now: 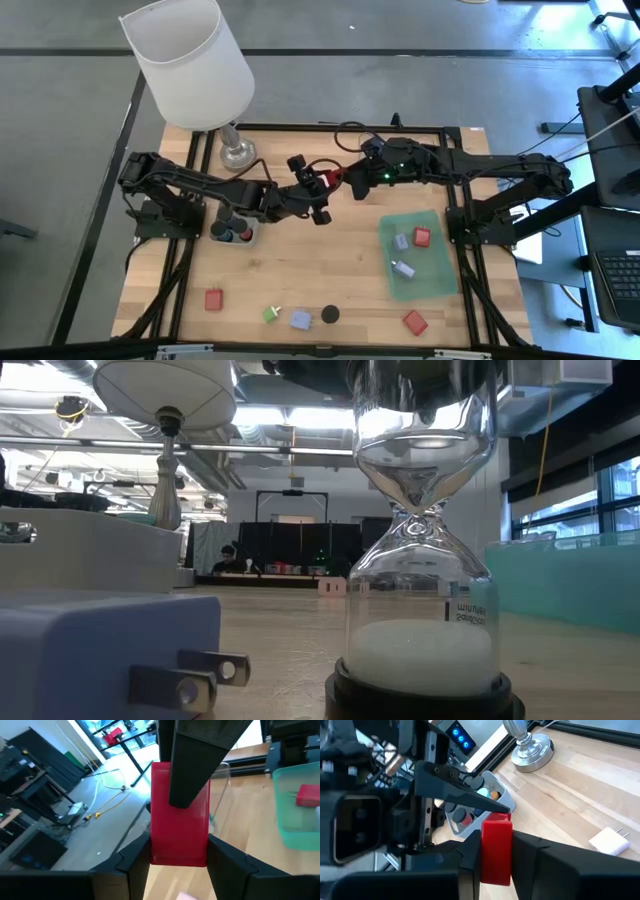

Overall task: Pick & Place Office items
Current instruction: Put the red digital timer into the transparent bin

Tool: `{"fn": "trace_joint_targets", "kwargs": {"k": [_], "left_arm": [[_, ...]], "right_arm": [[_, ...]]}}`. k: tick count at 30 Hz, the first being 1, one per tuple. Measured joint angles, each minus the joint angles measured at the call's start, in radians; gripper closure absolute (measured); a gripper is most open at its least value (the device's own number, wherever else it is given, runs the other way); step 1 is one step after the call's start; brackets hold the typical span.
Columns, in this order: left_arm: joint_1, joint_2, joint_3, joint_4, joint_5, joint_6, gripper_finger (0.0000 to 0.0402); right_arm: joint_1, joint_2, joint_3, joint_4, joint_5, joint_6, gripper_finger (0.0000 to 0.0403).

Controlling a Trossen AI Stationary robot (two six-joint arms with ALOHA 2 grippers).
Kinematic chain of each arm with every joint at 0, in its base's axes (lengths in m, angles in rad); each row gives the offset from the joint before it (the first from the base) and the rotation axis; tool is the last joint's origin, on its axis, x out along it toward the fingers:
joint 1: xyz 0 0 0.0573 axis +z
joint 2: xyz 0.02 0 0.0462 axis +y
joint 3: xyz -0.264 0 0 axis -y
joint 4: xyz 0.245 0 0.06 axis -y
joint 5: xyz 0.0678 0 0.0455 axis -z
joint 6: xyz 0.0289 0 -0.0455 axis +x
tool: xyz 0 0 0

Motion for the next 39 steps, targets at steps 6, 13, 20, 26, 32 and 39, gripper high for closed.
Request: {"fn": "trace_joint_targets", "kwargs": {"k": [6, 13, 20, 26, 32, 39], "left_arm": [[-0.005, 0.000, 0.000, 0.021, 0.029, -0.070, 0.0202], [-0.015, 0.000, 0.000, 0.086, 0.039, -0.109, 0.0174], [-0.020, 0.000, 0.000, 0.105, -0.038, -0.146, 0.0165], [-0.035, 0.000, 0.000, 0.102, -0.074, -0.214, 0.0169], [-0.055, 0.000, 0.000, 0.100, -0.090, -0.239, 0.0169], [-0.062, 0.000, 0.000, 0.097, -0.116, -0.240, 0.0170]], "right_arm": [[0.000, 0.000, -0.002, -0.026, 0.001, -0.036, 0.0328], [-0.008, 0.000, -0.002, -0.077, 0.006, -0.067, 0.0337], [-0.089, -0.029, -0.002, -0.299, 0.027, -0.103, 0.0330], [-0.147, -0.109, -0.002, -0.496, 0.091, -0.122, 0.0333], [-0.173, -0.170, -0.002, -0.708, 0.203, -0.113, 0.0331], [-0.247, -0.173, -0.002, -0.849, 0.248, -0.120, 0.0331]]}}
